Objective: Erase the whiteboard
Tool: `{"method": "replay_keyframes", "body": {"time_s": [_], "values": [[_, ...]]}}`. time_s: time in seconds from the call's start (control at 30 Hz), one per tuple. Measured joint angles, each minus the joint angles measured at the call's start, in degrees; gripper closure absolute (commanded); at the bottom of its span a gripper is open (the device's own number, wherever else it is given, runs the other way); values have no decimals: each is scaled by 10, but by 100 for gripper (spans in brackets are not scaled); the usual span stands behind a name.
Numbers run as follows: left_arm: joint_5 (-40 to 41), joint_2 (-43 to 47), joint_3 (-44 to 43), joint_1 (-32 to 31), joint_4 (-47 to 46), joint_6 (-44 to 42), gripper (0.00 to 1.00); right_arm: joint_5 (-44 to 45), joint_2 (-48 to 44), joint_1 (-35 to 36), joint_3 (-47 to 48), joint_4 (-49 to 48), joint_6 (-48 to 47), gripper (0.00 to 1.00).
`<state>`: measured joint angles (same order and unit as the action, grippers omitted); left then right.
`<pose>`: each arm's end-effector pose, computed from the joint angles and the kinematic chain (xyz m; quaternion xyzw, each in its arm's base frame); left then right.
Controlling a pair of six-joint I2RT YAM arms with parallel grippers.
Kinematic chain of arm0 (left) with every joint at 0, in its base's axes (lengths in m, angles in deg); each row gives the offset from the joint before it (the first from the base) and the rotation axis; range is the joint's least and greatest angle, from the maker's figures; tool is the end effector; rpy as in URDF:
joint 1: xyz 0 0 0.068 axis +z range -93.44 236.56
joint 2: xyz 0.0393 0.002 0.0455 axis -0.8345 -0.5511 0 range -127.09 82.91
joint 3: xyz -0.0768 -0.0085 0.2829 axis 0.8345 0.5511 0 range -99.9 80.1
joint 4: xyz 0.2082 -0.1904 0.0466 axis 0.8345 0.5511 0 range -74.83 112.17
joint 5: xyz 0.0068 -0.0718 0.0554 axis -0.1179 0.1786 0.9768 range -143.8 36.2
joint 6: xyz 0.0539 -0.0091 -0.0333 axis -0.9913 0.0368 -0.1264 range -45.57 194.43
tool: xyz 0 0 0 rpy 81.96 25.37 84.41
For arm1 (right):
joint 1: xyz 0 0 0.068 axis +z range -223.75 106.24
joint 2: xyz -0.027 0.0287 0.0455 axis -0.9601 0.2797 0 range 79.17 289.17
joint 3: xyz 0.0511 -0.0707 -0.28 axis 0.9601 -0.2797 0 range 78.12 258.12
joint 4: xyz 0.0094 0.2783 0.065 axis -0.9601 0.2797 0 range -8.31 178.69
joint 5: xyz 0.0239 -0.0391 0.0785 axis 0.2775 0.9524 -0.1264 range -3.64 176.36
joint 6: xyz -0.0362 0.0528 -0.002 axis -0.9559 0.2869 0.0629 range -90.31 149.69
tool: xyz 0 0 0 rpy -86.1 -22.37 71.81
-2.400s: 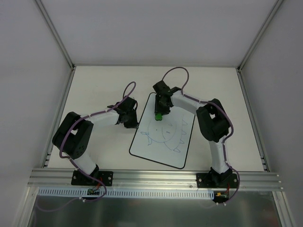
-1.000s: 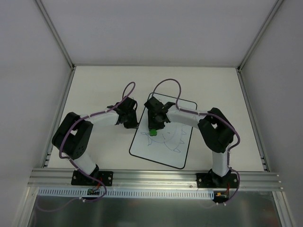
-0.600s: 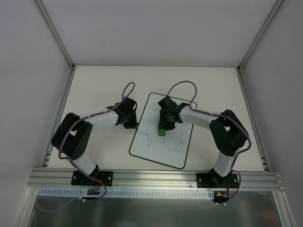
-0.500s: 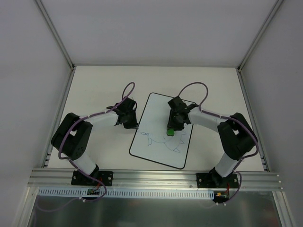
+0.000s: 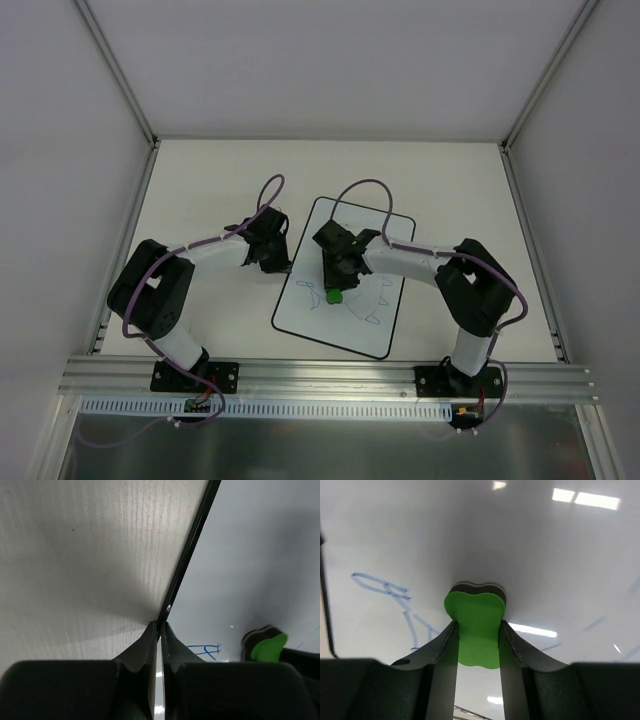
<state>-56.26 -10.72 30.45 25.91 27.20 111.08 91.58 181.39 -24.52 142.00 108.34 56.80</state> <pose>0.2946 -0.1770 0.1505 -0.0437 0.9551 -0.1790 0.2319 0.2530 0.2867 0.1593 -0.1775 0.9590 0.0987 0.1975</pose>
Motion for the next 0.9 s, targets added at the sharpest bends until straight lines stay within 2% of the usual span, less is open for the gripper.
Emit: {"method": "replay_keyframes", "body": {"time_s": [0.1,0.2,0.37,0.6,0.9], "values": [[0,0,0,0,2,0,100,-21,25,37,29,0,-1,100],[0,3,3,0,2,0,100,-34,24,35,26,-4,-1,100],[0,7,8,4,-3,0,100,-70,-28,-41,-44,-30,3,100],[-1,11,15,7,-9,0,100,-57,-111,-204,-125,-4,-8,100],[-1,16,20,8,-11,0,100,-54,-61,-246,-63,49,-30,100]]}}
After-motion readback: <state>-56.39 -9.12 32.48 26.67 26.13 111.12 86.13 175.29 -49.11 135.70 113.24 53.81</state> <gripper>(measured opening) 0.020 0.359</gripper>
